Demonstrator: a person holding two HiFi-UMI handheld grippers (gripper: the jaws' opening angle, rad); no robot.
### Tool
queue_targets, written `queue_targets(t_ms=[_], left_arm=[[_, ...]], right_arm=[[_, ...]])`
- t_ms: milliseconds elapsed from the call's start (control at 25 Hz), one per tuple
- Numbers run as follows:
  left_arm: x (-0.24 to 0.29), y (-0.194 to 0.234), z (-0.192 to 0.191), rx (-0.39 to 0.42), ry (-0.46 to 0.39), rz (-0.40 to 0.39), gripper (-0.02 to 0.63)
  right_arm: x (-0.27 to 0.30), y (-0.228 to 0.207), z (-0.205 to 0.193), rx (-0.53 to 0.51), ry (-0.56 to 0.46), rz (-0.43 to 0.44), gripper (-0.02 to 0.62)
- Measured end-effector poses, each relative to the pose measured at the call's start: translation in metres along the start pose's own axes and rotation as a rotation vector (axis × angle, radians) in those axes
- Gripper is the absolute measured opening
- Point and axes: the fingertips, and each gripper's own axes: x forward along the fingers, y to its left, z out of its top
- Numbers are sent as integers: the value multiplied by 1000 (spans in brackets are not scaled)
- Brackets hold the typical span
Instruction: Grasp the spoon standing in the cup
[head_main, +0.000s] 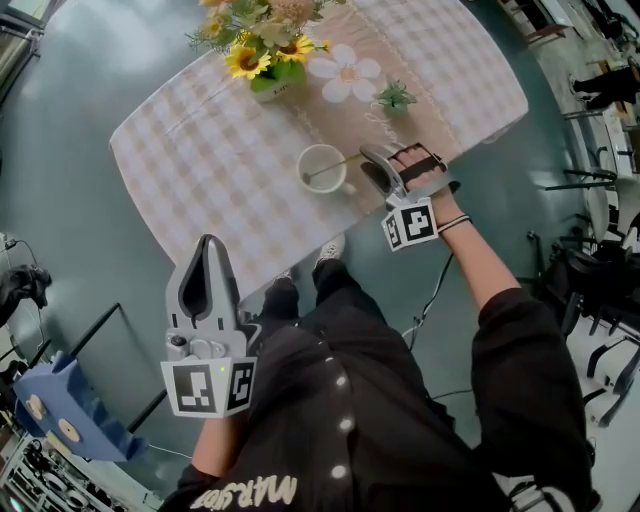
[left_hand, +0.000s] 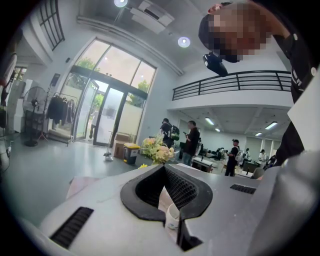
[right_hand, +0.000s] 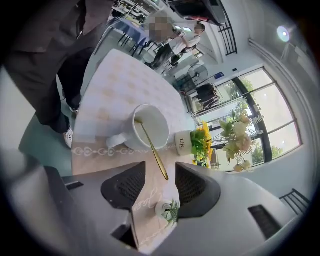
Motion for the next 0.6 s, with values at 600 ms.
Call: queue_targets(t_ms=[600], left_arm=[[-4, 6, -4, -13, 4, 26, 12]], right_arm=[[12, -3, 3, -99, -9, -27, 38]])
